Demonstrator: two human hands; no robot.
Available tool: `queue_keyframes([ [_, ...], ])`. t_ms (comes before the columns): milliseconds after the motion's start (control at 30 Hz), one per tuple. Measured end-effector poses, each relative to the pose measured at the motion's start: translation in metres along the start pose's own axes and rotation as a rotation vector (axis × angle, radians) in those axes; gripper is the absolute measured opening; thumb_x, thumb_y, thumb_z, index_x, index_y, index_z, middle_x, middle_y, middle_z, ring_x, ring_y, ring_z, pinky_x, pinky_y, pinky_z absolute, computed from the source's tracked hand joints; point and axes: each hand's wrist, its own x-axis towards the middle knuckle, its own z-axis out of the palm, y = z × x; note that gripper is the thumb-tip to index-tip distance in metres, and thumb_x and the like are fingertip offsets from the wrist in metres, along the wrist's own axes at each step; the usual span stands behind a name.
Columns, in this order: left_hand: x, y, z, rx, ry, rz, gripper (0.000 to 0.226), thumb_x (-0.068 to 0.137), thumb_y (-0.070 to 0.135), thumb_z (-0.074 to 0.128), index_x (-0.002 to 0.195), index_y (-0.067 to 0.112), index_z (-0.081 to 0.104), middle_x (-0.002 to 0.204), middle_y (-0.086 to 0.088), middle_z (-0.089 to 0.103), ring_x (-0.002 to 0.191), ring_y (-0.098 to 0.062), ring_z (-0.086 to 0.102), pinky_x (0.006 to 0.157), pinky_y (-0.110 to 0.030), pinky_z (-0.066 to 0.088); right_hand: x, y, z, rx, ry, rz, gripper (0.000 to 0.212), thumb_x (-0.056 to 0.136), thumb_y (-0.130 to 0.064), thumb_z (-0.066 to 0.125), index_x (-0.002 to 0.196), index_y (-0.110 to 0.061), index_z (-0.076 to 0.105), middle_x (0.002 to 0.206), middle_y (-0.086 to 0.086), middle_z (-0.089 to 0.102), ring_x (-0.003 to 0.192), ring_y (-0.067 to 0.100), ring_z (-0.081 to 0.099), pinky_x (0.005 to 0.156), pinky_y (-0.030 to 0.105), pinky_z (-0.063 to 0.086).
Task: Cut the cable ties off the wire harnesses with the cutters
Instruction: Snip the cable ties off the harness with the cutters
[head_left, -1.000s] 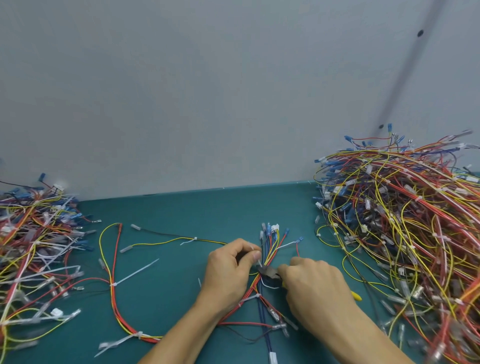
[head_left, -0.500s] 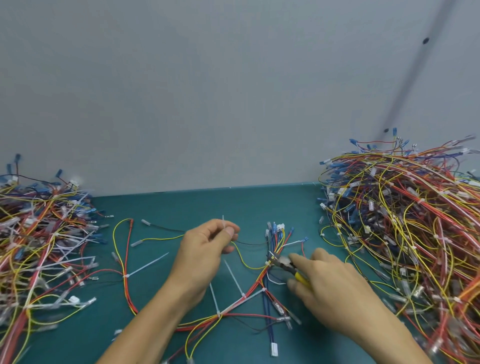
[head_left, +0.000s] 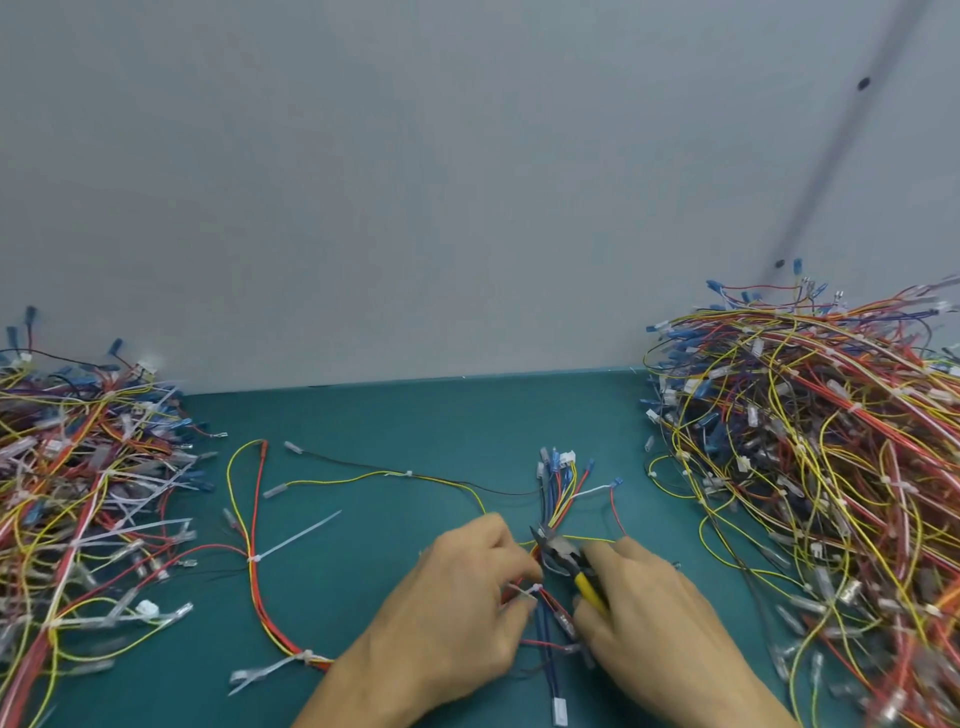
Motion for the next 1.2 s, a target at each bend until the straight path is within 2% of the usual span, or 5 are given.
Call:
queue_keyframes([
  [133, -0.002, -0.001, 0.008, 0.222, -0.164, -0.183, 0.027, 0.089, 0.044, 0.053, 0.105, 0.024, 0.06, 0.1, 0.01, 0.042, 0.094, -0.016, 0.053, 0.083, -0.031, 0.044, 0.0, -0.002, 0.002, 0.013, 0.015, -0.025, 0.014, 0.092, -0.045, 0.037, 0.094, -0.031, 0.034, 0.104, -0.006, 0.041, 0.11, 0.021, 0.047, 0.076, 0.03, 0.03],
  [400, -0.005, -0.001, 0.011, 0.317, -0.099, -0.103, 0.017, 0.093, 0.036, 0.036, 0.101, 0.026, 0.047, 0.106, 0.005, 0.043, 0.093, -0.024, 0.052, 0.079, -0.034, 0.042, 0.001, -0.011, 0.017, -0.038, -0.021, -0.064, 0.032, 0.089, -0.048, 0.04, 0.114, -0.029, 0.042, 0.118, -0.005, 0.043, 0.12, 0.021, 0.041, 0.096, 0.035, 0.034],
  [533, -0.002, -0.006, 0.012, 0.13, 0.025, 0.07, 0.026, 0.093, 0.039, 0.043, 0.096, 0.021, 0.062, 0.095, 0.004, 0.058, 0.087, -0.021, 0.057, 0.077, -0.028, 0.045, 0.003, -0.01, 0.018, -0.003, 0.008, -0.04, 0.033, 0.089, -0.047, 0.042, 0.115, -0.029, 0.04, 0.121, -0.005, 0.047, 0.119, 0.021, 0.043, 0.094, 0.032, 0.035],
  [633, 0.002, -0.01, 0.013, -0.095, 0.06, 0.142, 0.004, 0.084, 0.019, 0.066, 0.085, 0.016, 0.069, 0.081, 0.005, 0.063, 0.074, -0.01, 0.058, 0.07, -0.018, 0.047, 0.003, -0.01, 0.017, 0.024, 0.028, -0.03, 0.025, 0.089, -0.045, 0.043, 0.105, -0.029, 0.032, 0.121, -0.006, 0.048, 0.116, 0.021, 0.045, 0.089, 0.032, 0.034],
  [1200, 0.009, -0.021, 0.025, -0.354, 0.104, -0.069, 0.007, 0.082, 0.016, 0.069, 0.083, 0.021, 0.074, 0.088, 0.013, 0.067, 0.087, -0.005, 0.063, 0.08, -0.014, 0.044, -0.008, 0.0, -0.012, 0.086, 0.095, 0.086, 0.028, 0.085, -0.049, 0.044, 0.105, -0.031, 0.048, 0.097, -0.01, 0.047, 0.104, 0.02, 0.053, 0.078, 0.032, 0.043],
])
